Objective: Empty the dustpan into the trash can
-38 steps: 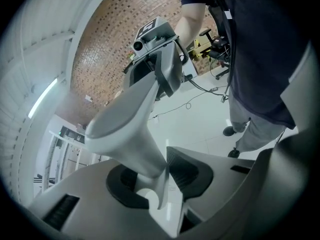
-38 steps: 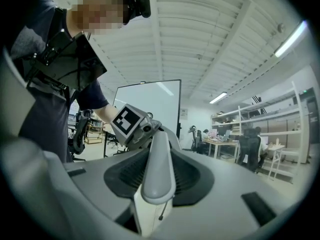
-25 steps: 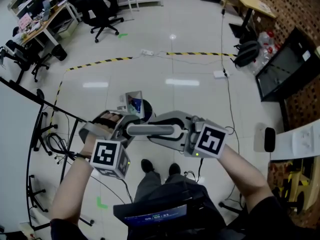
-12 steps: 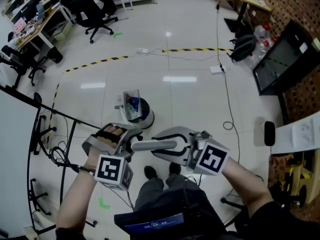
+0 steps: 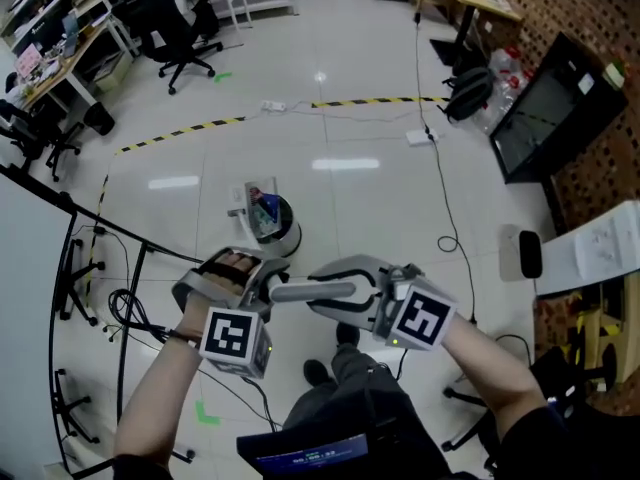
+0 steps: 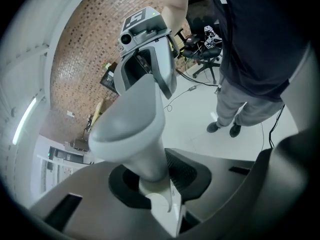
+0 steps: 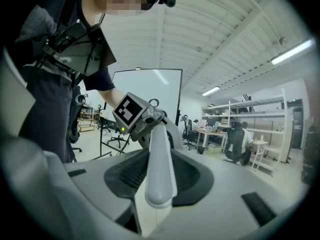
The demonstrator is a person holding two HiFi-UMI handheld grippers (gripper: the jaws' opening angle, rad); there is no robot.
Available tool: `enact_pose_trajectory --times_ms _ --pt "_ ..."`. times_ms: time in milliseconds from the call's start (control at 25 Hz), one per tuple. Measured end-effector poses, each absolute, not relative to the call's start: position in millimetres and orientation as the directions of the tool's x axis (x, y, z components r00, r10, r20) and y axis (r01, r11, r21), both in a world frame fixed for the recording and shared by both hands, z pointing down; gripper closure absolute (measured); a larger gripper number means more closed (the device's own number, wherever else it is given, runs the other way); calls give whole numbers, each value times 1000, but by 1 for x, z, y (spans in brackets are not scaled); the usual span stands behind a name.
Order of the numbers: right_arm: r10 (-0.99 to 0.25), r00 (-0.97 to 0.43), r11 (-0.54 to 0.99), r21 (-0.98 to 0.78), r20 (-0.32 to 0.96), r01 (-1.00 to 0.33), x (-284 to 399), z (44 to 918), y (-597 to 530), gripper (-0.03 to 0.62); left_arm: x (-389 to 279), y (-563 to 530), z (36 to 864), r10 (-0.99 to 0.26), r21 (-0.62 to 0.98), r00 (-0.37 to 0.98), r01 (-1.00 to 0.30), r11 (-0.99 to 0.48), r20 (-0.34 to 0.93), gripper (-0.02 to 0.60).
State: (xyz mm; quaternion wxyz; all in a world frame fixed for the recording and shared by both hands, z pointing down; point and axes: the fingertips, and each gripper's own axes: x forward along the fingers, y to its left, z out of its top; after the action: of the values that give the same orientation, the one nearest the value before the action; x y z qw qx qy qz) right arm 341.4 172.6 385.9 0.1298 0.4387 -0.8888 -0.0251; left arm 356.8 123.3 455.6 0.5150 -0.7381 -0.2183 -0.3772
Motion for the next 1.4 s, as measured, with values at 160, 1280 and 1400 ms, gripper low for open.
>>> enact_pose_trajectory --times_ms 160,1280,1400 --pt "-784 -567 611 154 254 -777 315 401 188 453 332 139 470 -67 -584 601 737 -341 797 505" --pt "-792 -591 595 -26 156 -804 316 435 252 464 331 198 501 -190 -458 423 865 -206 886 517" --pt "-792 -597 595 -56 126 -802 311 433 249 465 328 194 497 -188 -437 406 882 -175 894 517"
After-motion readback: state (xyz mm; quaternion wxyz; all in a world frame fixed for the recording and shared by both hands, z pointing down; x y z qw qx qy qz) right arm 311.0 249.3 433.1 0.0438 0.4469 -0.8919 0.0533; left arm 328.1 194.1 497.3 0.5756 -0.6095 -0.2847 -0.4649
